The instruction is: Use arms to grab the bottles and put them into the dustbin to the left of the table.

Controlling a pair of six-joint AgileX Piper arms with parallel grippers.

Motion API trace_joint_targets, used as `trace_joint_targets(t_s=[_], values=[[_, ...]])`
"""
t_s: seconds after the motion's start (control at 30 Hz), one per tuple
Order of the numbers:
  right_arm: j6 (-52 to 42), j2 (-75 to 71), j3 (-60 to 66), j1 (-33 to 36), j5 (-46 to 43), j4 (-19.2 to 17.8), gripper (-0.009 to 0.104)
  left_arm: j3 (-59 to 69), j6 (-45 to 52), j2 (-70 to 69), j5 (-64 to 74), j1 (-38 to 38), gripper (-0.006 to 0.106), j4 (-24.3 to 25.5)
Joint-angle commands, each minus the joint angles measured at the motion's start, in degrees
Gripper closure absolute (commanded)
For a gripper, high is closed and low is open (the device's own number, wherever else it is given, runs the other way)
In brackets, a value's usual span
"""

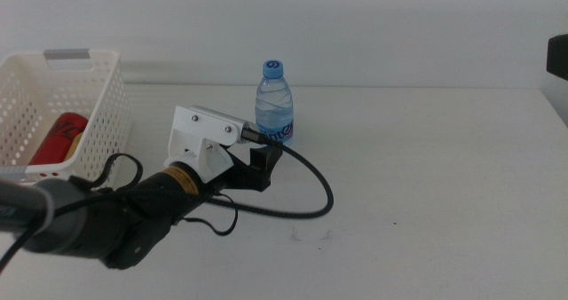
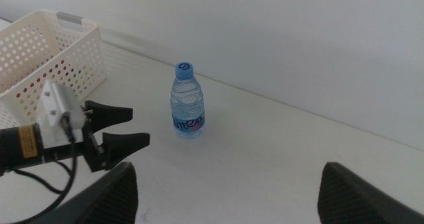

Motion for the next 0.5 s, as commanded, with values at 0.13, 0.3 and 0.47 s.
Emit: trace_joint_targets(t_s=[0.13,0.3,0.47], values=[[-0.1,-0.1,-0.4,0.0,-0.6,-0.2,0.021,-4.7,0.1,6.7,-2.9,1.4,0.007,-1.4],[-0.1,-0.1,-0.4,0.0,-0.6,-0.2,0.021,-11.2,3.6,12.0,-3.3,2.2,0.007,-1.4],[-0.1,-0.1,-0.4,0.0,-0.6,-0.2,0.021,-18.4,3.6,17.5,-3.0,2.2,0.007,-1.3]])
